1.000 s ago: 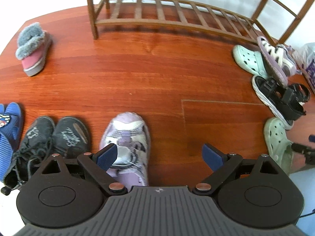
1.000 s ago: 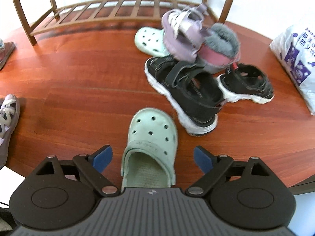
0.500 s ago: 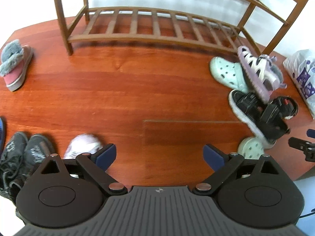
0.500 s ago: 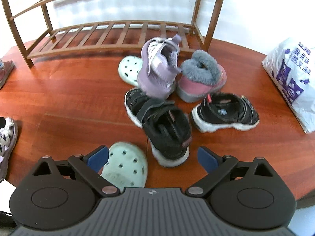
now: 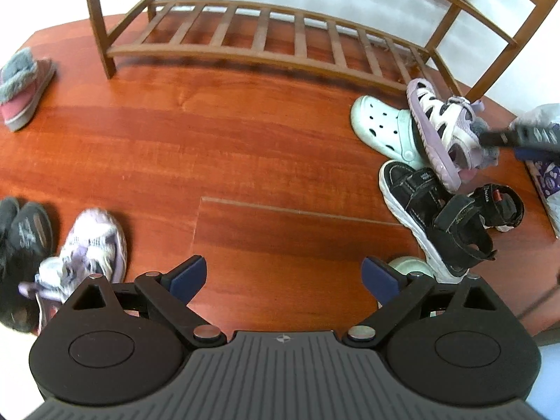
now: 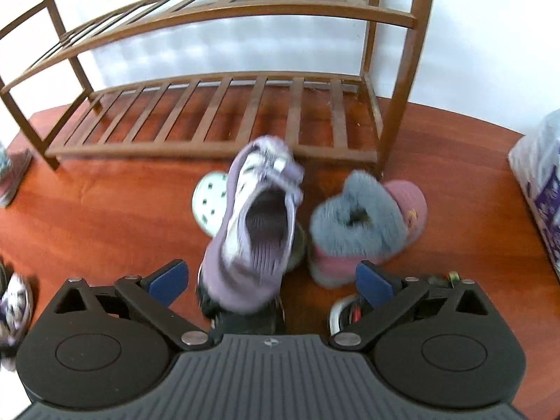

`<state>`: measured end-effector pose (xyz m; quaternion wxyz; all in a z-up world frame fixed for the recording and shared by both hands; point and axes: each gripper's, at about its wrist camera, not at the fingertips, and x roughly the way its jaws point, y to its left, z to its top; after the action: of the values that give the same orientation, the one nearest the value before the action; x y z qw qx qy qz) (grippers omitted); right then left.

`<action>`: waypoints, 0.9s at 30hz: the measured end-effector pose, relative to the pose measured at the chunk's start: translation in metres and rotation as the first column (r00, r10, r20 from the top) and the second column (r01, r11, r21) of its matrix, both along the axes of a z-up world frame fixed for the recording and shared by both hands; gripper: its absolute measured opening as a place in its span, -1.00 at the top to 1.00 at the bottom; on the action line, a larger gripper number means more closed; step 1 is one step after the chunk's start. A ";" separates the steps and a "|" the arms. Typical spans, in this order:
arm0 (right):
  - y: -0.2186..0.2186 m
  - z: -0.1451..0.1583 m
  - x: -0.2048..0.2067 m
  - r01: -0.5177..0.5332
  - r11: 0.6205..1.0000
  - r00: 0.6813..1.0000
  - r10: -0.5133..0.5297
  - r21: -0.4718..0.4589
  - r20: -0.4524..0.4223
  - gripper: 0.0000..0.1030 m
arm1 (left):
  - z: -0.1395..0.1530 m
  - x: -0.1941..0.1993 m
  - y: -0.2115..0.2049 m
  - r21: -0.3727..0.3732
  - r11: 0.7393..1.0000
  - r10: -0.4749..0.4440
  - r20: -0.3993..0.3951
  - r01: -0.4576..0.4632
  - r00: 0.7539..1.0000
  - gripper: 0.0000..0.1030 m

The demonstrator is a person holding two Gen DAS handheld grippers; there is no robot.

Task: Organize scattered shoes
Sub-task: 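Grasp the second lavender sneaker by the rack with the right tool, then move the left tool to the mint clog while the right holds the lavender sneaker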

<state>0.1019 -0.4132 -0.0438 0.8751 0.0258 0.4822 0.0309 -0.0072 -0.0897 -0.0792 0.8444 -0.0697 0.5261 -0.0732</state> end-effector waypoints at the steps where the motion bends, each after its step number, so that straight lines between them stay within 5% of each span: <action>1: -0.001 -0.003 0.009 0.001 1.000 1.000 0.000 0.016 -0.011 -0.98 | -0.001 -0.002 0.000 0.000 1.000 0.010 -0.003 -0.010 1.000 -0.87; 10: -0.006 -0.040 0.056 0.064 0.984 0.991 -0.043 0.164 -0.126 -0.98 | -0.005 -0.020 0.018 -0.003 0.984 0.177 -0.026 -0.177 0.984 -0.87; 18: 0.004 -0.073 0.081 0.071 0.982 0.980 -0.036 0.174 -0.196 -0.97 | -0.006 -0.027 0.028 -0.009 0.968 0.249 -0.032 -0.249 0.968 -0.87; 22: 0.007 -0.083 0.088 0.073 0.984 0.977 -0.037 0.165 -0.211 -0.60 | -0.007 -0.030 0.034 -0.011 0.958 0.284 -0.039 -0.285 0.958 -0.87; 27: 0.007 -0.085 0.086 0.065 0.984 0.979 -0.032 0.165 -0.199 -0.48 | -0.010 -0.029 0.037 -0.020 0.951 0.308 -0.052 -0.309 0.950 -0.87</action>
<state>0.1875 -0.4066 -0.1290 0.8185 0.1152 0.5608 0.0479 -0.0357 -0.0523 -0.0897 0.8315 -0.1645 0.5279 0.0541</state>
